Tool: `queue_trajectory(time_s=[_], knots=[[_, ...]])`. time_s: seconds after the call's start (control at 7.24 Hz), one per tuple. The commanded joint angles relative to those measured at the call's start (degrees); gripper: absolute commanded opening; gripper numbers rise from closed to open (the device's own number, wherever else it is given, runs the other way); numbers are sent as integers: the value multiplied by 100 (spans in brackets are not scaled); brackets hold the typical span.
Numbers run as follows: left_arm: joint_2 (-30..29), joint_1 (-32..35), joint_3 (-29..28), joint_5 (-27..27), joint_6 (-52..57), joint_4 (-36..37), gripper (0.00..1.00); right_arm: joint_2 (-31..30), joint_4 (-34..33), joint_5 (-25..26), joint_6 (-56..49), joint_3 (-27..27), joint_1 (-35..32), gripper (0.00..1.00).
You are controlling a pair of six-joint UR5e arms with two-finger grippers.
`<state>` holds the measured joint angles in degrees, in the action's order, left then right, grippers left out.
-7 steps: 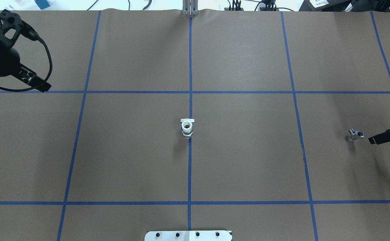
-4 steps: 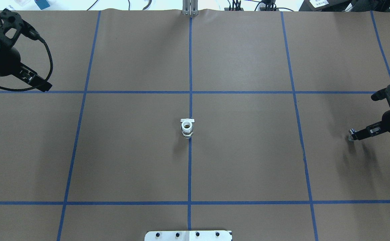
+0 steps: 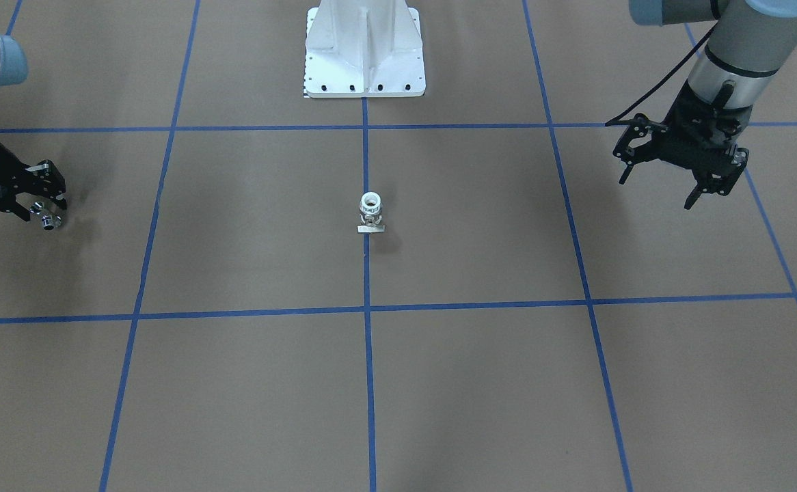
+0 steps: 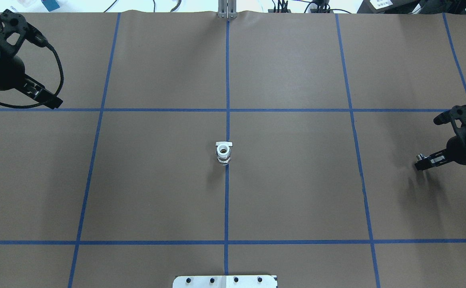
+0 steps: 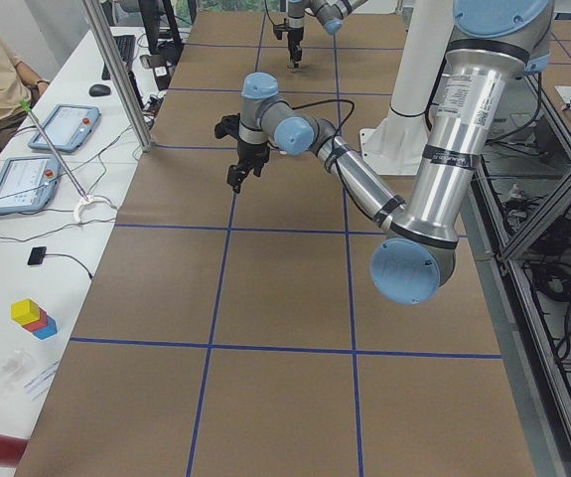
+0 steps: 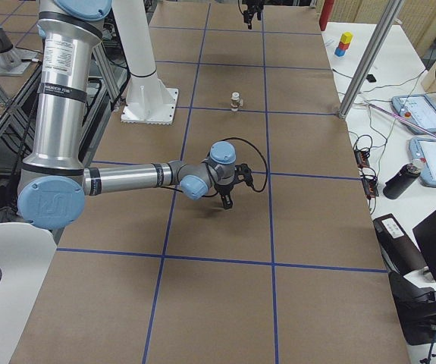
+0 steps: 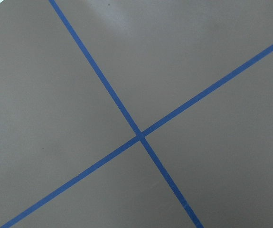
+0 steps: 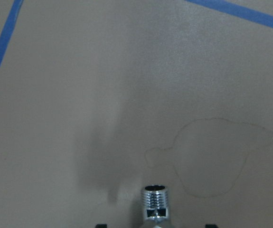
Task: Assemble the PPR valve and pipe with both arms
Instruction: 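Lower the right gripper onto the chrome pipe fitting and grasp it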
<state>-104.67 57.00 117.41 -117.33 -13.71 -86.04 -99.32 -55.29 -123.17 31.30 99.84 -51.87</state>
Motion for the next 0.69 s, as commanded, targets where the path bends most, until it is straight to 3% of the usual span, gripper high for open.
queue_trajectory(time_s=[0.0, 0.55], knots=[[0, 4, 1, 0, 0, 0, 100, -9, 0, 12, -2, 27, -8, 38], [26, 4, -7, 0, -8, 0, 100, 166, -8, -5, 7, 62, -77, 0]])
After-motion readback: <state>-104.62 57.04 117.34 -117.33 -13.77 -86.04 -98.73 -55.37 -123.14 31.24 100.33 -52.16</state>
